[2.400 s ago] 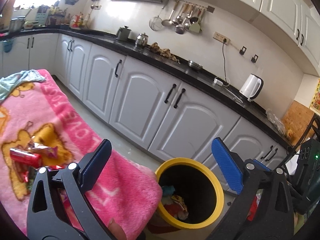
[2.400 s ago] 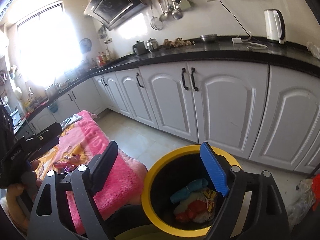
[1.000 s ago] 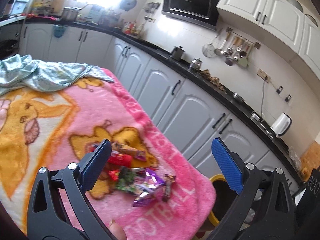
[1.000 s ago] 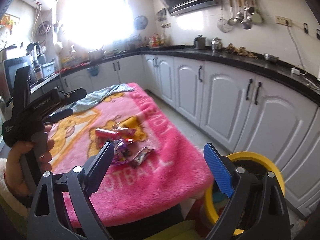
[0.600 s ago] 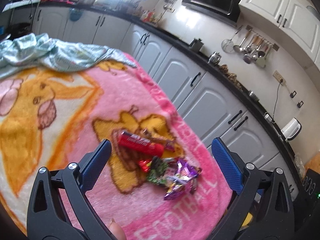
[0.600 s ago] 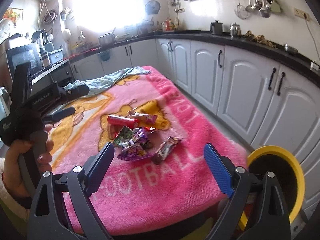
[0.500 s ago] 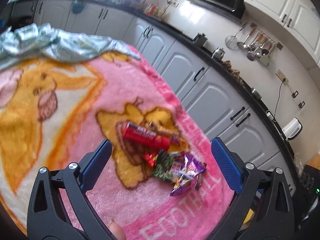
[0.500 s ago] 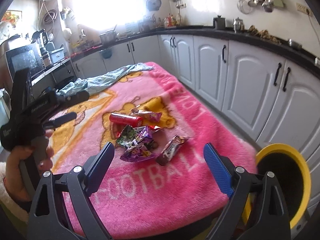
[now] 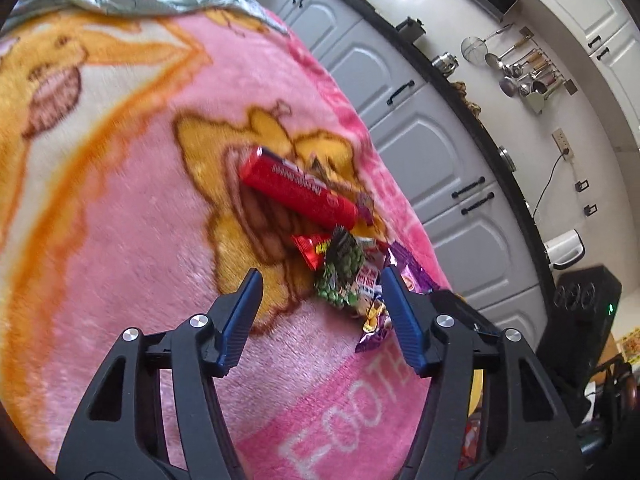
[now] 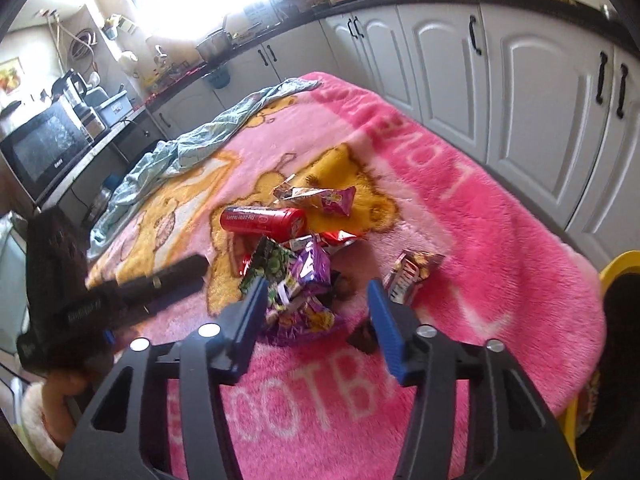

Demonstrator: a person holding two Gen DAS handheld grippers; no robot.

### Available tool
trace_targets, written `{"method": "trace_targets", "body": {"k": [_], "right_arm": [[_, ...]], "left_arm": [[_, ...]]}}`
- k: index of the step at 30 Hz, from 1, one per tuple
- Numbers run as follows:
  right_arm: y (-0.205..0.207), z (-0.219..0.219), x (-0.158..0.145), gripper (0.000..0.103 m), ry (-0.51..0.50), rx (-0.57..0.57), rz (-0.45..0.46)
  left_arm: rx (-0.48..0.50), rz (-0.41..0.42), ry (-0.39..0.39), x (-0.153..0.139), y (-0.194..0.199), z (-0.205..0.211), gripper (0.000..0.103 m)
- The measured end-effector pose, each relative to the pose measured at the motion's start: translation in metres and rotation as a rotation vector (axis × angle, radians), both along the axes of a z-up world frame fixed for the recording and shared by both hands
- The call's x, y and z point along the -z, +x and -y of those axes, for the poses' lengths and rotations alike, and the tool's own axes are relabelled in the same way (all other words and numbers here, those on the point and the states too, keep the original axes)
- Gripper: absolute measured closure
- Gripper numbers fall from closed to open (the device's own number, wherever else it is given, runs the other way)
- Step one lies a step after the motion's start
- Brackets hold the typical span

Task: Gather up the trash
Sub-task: 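Grasp the green wrapper with the left tool while the right tool grasps the purple wrapper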

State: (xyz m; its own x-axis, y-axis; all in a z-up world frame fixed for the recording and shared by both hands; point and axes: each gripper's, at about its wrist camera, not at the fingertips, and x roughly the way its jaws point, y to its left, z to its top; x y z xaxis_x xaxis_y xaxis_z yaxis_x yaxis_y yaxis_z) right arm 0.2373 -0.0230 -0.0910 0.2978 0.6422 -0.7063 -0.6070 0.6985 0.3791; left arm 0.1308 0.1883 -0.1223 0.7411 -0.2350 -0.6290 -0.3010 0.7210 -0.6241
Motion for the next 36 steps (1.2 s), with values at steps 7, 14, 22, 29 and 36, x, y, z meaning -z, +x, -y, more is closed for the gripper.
{"method": "trace_targets", "body": {"k": [7, 14, 22, 29, 36], "right_arm": [[0.014, -0.001, 0.010, 0.084, 0.030, -0.004, -0.065], [0.010, 0.003, 0.008, 0.085, 0.026, -0.001, -0.044], [0.003, 0.011, 0.002, 0.086, 0.033, 0.009, -0.019], [-0.004, 0.030, -0.019, 0.086, 0.070, 0.035, 0.026], [-0.010, 0.055, -0.045, 0.086, 0.112, 0.067, 0.085]], "left_arm": [[0.014, -0.025, -0.031, 0.016, 0.011, 0.006, 0.055], [0.034, -0.019, -0.017, 0.016, 0.016, 0.015, 0.094], [0.077, 0.020, 0.048, 0.000, 0.012, 0.025, 0.101], [0.099, 0.083, 0.101, -0.027, 0.005, 0.036, 0.101], [0.136, 0.145, 0.139, -0.055, 0.002, 0.055, 0.101]]}}
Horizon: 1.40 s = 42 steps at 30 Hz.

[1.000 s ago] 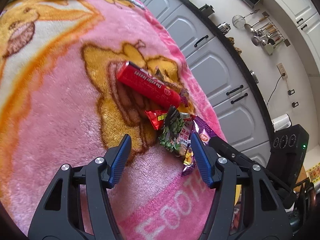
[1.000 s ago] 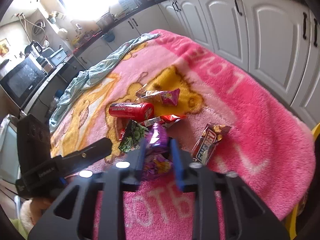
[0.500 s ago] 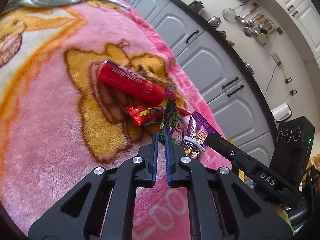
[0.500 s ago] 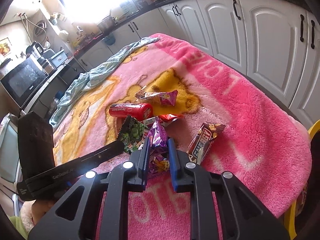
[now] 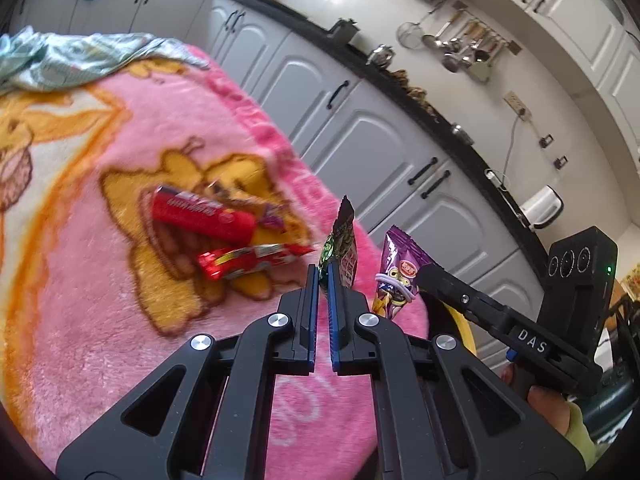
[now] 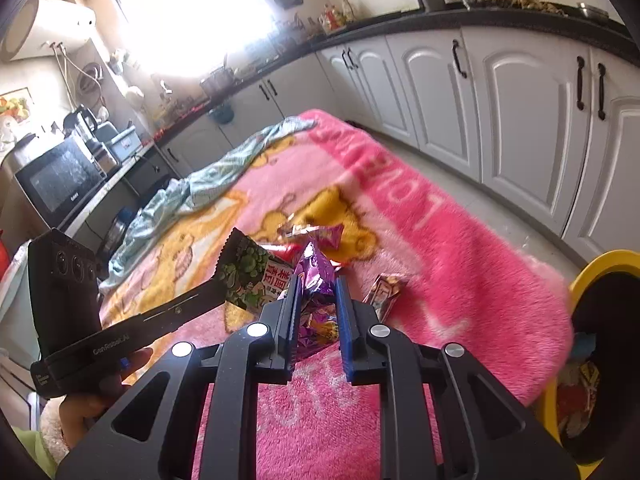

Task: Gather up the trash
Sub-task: 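Grasp the green wrapper with the left tool while the right tool grasps the purple wrapper, then carry both wrappers over the yellow bin and open both tools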

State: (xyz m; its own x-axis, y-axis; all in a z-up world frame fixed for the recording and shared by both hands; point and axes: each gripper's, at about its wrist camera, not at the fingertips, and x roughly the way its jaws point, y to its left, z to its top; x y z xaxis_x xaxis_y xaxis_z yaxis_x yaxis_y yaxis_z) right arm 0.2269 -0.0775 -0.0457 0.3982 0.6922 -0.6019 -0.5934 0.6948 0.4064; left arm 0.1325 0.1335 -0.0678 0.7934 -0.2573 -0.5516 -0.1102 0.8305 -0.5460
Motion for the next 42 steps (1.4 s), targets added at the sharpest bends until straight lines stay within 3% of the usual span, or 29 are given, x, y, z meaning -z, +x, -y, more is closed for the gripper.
{"method": "trace_targets", "body": {"k": [20, 42], "right_arm": [[-0.010, 0.095, -0.053, 0.087, 0.036, 0.131, 0.125], [-0.026, 0.210, -0.072, 0.087, 0.080, 0.309, 0.178]], "left_arm": [[0.178, 0.136, 0.107, -0.062, 0.019, 0.095, 0.101], [0.358, 0.184, 0.164, -0.084, 0.044, 0.197, 0.101]]}}
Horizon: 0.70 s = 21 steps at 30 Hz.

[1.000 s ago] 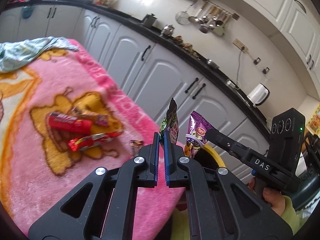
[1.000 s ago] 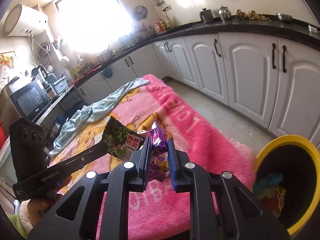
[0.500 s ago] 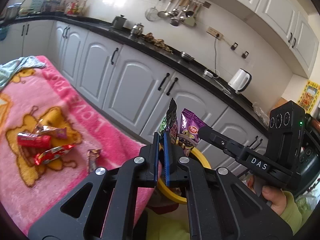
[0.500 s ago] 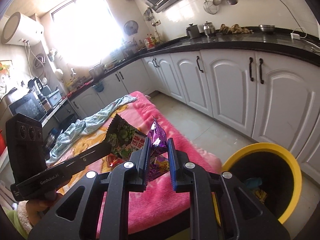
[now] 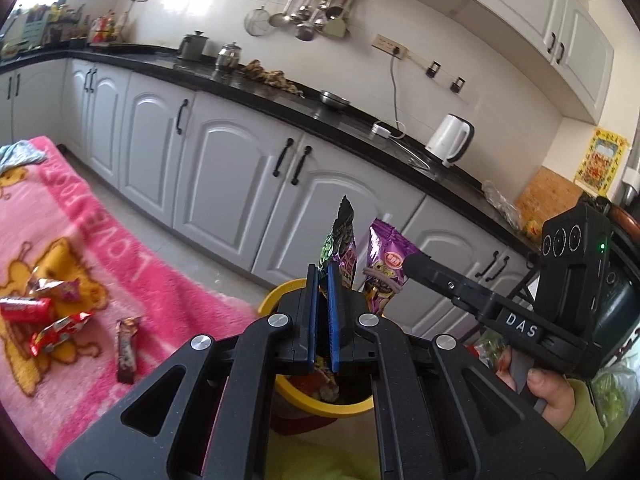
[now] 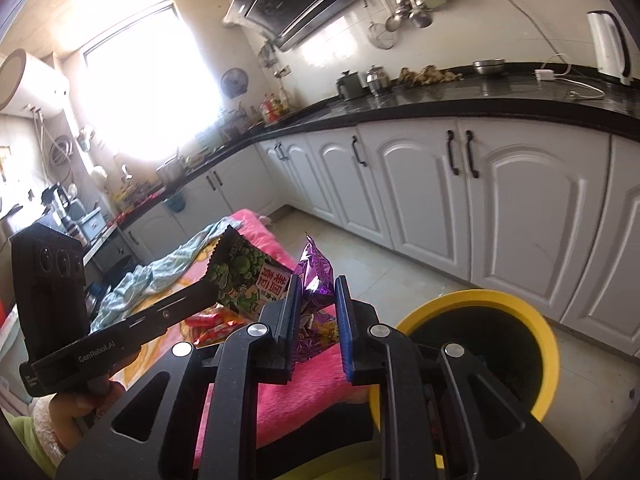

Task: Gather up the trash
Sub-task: 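Carry both wrappers over the yellow bin and open both tools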

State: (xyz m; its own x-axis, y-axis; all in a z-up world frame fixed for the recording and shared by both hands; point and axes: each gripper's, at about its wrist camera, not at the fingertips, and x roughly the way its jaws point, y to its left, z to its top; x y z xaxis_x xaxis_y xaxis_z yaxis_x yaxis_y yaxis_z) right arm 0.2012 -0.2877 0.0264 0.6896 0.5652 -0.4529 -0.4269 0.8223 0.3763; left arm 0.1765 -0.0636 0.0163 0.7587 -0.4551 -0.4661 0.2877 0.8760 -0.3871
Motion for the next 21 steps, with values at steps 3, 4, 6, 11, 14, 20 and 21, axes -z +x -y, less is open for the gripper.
{"method": "trace_targets", "body": {"k": [3, 4, 6, 11, 14, 20, 21], "right_arm": [[0.000, 0.017, 0.001, 0.087, 0.009, 0.030, 0.003], [-0.001, 0.021, 0.001, 0.087, 0.010, 0.038, 0.003], [-0.001, 0.031, 0.002, 0.087, 0.014, 0.058, 0.001], [0.000, 0.046, 0.009, 0.087, -0.001, 0.104, -0.006], [0.004, 0.051, 0.019, 0.087, -0.053, 0.140, -0.016], [0.020, 0.063, 0.054, 0.086, -0.099, 0.186, -0.103], [0.023, 0.064, 0.060, 0.084, -0.099, 0.194, -0.122]], "left_arm": [[0.021, 0.001, 0.010, 0.000, 0.004, 0.013, 0.101], [0.027, 0.000, 0.013, 0.001, 0.005, 0.016, 0.101], [0.041, -0.002, 0.019, 0.003, 0.008, 0.025, 0.101], [0.073, -0.009, 0.037, 0.012, 0.017, 0.046, 0.101], [0.091, -0.033, 0.041, 0.024, 0.026, 0.057, 0.101], [0.113, -0.106, 0.060, 0.062, 0.051, 0.075, 0.101], [0.116, -0.115, 0.062, 0.067, 0.054, 0.078, 0.101]]}}
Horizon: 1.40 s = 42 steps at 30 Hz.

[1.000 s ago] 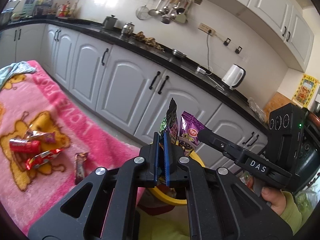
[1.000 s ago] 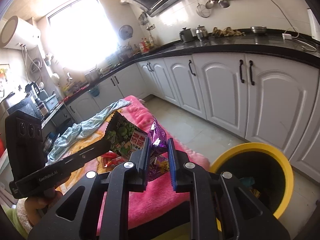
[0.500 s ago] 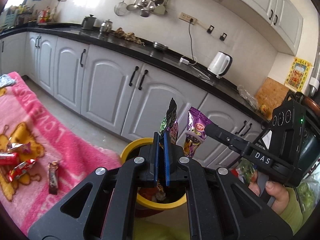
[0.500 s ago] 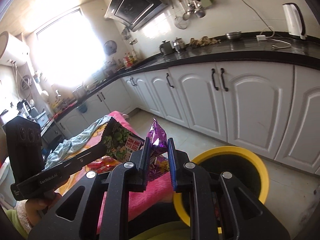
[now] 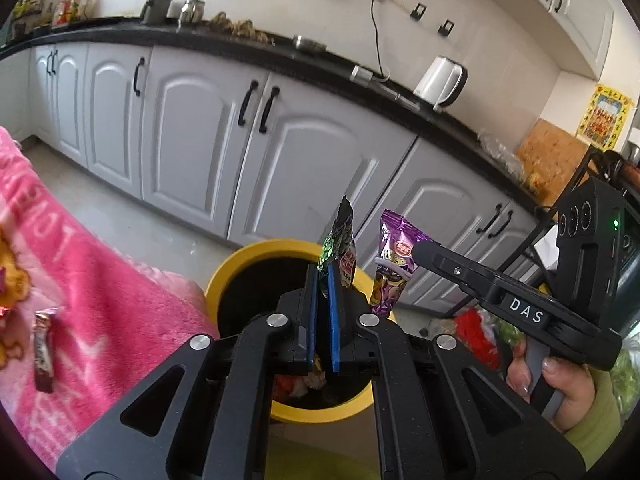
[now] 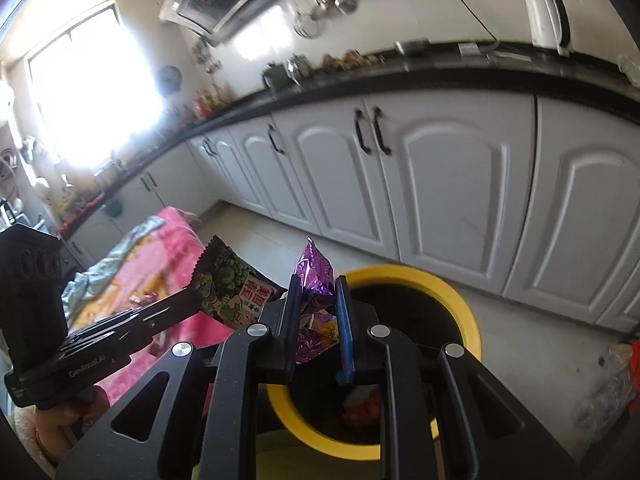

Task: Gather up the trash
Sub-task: 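Carry both wrappers over the yellow bin and open both tools, then move both tools back over the blanket toward the red snacks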

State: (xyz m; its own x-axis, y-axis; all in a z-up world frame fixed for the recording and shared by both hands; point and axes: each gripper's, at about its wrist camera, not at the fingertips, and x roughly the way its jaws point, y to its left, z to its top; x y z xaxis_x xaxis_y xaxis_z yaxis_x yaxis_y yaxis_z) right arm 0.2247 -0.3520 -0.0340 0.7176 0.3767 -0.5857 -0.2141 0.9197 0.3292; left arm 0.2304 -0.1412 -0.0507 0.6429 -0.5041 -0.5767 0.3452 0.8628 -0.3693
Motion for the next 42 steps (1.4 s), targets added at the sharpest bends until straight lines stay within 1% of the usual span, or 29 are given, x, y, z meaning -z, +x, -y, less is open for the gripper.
{"method": "trace_targets", "body": {"k": [2, 3, 4, 5, 8, 10, 15, 17, 19, 21, 23, 25, 30, 37, 42], "right_arm": [[0.006, 0.003, 0.011, 0.084, -0.005, 0.023, -0.026], [0.008, 0.004, 0.014, 0.077, -0.008, 0.028, -0.035], [0.009, 0.006, 0.017, 0.070, -0.012, 0.040, -0.045], [0.009, 0.007, 0.019, 0.056, -0.014, 0.052, -0.049], [0.010, 0.007, 0.024, 0.055, -0.017, 0.059, -0.055], [0.010, 0.001, 0.023, 0.055, -0.020, 0.048, -0.052], [0.006, -0.034, 0.014, 0.055, -0.045, -0.039, -0.025], [0.004, -0.052, 0.009, 0.053, -0.050, -0.082, -0.017], [0.000, -0.073, 0.004, 0.048, -0.052, -0.130, -0.006], [-0.003, -0.094, 0.001, 0.048, -0.050, -0.177, -0.003], [-0.002, -0.111, -0.002, 0.047, -0.050, -0.213, -0.008], [-0.001, -0.125, -0.003, 0.042, -0.058, -0.234, -0.008], [-0.002, -0.167, 0.003, 0.041, -0.072, -0.303, -0.031], [-0.002, -0.215, 0.009, 0.039, -0.092, -0.373, -0.042], [0.002, -0.244, 0.014, 0.036, -0.092, -0.404, -0.055]], "left_arm": [[0.002, -0.018, 0.003, 0.008, 0.004, 0.003, 0.100], [0.003, -0.024, 0.006, 0.012, 0.006, 0.003, 0.089], [-0.005, -0.026, 0.013, 0.013, 0.007, 0.003, 0.067], [-0.014, -0.031, 0.020, 0.016, 0.008, 0.001, 0.059], [-0.032, -0.027, 0.019, 0.016, 0.006, -0.007, 0.054], [-0.062, -0.013, 0.023, 0.014, 0.003, -0.018, 0.037], [-0.155, 0.018, 0.027, 0.007, -0.007, -0.058, 0.024], [-0.206, 0.025, 0.021, 0.003, -0.012, -0.083, 0.021], [-0.257, 0.031, 0.018, 0.001, -0.016, -0.104, 0.018], [-0.301, 0.039, 0.011, -0.002, -0.021, -0.125, 0.016], [-0.355, 0.052, 0.021, -0.004, -0.028, -0.147, 0.016], [-0.407, 0.057, 0.027, -0.004, -0.035, -0.169, 0.016], [-0.507, 0.037, 0.014, 0.001, -0.048, -0.218, 0.016], [-0.585, 0.004, 0.007, 0.010, -0.064, -0.263, 0.016], [-0.614, -0.018, 0.012, 0.020, -0.071, -0.281, 0.016]]}}
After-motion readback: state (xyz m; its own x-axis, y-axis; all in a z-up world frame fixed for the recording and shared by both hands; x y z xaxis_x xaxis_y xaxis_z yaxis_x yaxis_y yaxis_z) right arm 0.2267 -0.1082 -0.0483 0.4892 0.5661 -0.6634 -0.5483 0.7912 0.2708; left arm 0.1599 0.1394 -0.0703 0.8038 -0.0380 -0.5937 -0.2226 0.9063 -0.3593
